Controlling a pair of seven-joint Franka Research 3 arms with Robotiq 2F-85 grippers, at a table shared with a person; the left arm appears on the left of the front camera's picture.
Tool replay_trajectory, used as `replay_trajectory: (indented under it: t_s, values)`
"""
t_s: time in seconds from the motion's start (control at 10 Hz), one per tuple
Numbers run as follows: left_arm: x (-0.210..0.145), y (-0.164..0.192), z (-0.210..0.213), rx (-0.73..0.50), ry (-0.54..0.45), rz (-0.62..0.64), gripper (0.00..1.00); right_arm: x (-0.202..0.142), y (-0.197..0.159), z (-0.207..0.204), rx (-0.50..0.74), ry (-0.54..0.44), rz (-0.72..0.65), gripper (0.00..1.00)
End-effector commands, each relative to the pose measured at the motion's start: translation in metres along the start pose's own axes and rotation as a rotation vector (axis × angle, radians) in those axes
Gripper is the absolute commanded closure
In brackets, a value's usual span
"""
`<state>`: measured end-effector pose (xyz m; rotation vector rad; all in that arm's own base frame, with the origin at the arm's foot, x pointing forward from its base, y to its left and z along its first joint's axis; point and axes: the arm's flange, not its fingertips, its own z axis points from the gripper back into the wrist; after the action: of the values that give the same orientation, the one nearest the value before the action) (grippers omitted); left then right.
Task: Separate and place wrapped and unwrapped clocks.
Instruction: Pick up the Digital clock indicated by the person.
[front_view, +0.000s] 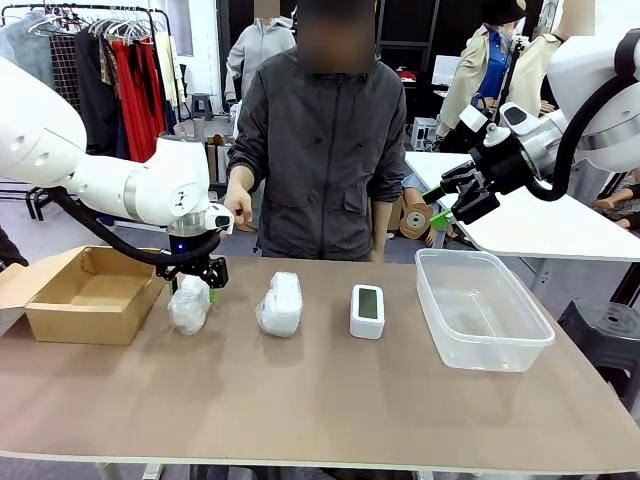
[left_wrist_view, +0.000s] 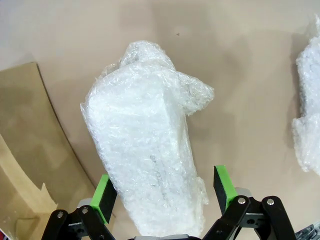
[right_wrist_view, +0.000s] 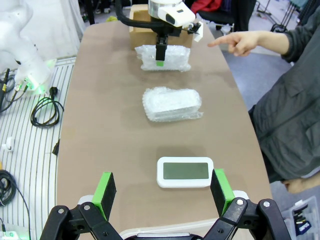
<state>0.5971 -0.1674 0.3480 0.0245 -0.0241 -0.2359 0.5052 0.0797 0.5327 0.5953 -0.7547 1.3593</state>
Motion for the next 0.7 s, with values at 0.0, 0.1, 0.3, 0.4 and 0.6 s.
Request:
replay_trajectory:
  t_s: [0.0,0.1,0.3,0.4,0.6]
  values:
    - [-0.0007,0.0020,-0.0007,0.012,-0.001,0.014,0.19,0.0021,0.0006,0.0013,-0.001,-0.005,0.006,0.00]
    - [-0.0005,0.0021,-0.0010,0.009,0.003,0.014,0.39,0.0021,0.0006,0.0013,-0.001,-0.005,0.006,0.00]
    - [-0.0013,0.0024,-0.0006,0.014,0.008,0.023,0.77,0.0021,0.0006,0.0013,-0.001,-0.005,0.006,0.00]
    - [-0.0008,0.0034,-0.0003,0.014,0.007,0.021,0.96,0.0021,0.0006,0.0013,-0.001,-0.005,0.006,0.00]
    - [-0.0027,0.0039,0.0063,0.016,-0.011,0.016,1.00,0.0021,0.0006,0.0013,-0.001,-0.005,0.006,0.00]
